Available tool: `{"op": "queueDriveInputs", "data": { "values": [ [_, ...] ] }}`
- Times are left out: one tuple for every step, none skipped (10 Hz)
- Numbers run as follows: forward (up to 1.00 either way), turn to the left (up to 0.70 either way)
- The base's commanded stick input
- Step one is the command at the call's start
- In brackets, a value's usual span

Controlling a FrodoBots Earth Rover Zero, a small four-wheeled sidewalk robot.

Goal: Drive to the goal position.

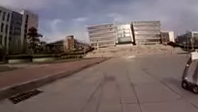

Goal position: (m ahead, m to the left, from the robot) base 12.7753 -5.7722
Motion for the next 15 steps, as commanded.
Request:
{"op": "queueDriveInputs", "data": {
  "values": [
    [0.45, 0.0],
    [0.45, 0.0],
    [0.45, 0.0],
    [0.0, 0.0],
    [0.0, 0.0],
    [0.0, 0.0],
    [0.0, 0.0],
    [0.0, 0.0],
    [0.0, 0.0],
    [0.0, 0.0],
    [0.0, 0.0],
    [0.0, 0.0],
    [0.45, 0.0],
    [0.45, 0.0],
    [0.45, 0.0]
  ]
}}
